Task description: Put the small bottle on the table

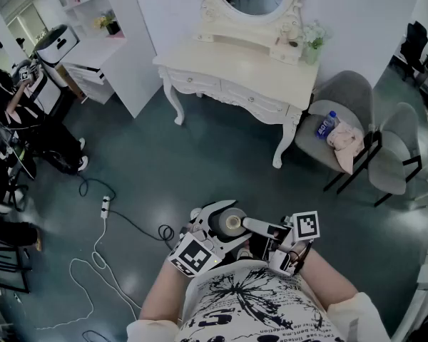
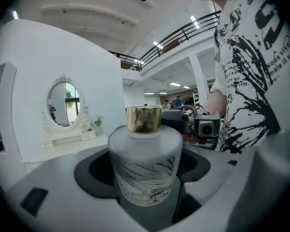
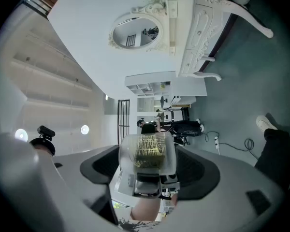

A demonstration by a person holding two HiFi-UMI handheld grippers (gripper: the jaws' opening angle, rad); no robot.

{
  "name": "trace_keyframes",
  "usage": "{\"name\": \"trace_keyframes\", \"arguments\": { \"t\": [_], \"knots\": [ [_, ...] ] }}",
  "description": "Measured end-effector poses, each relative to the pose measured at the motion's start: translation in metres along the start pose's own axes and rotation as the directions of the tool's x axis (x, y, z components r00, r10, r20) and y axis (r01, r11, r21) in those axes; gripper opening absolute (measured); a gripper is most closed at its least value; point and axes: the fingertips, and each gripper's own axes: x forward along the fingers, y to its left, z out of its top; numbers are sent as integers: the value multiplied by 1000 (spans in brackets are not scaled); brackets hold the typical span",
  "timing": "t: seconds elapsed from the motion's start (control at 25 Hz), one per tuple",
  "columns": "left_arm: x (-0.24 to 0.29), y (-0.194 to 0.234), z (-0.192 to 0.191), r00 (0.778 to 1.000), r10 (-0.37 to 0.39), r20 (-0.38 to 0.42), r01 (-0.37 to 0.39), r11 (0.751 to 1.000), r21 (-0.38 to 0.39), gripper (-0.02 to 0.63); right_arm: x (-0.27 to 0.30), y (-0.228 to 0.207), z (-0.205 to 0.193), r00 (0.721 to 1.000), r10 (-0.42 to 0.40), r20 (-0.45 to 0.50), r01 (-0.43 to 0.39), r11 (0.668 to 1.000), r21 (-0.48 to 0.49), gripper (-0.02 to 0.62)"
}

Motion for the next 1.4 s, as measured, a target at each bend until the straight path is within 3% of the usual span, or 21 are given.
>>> {"name": "trace_keyframes", "arguments": {
  "t": [0.8, 1.12, 1.4],
  "knots": [
    [3, 33, -6, 1000, -12, -2, 12, 1000, -10, 350, 22, -9, 25, 1000, 7, 16, -8, 1000, 5, 365],
    [13, 99, -22, 998, -60, 0, 60, 998, -31, 350, 60, -29, 79, 998, -23, 51, 21, 999, 29, 365],
    [21, 190, -32, 994, -107, 8, 107, 994, -15, 350, 117, -41, 152, 995, -20, 94, 18, 1000, 17, 365]
  ]
}}
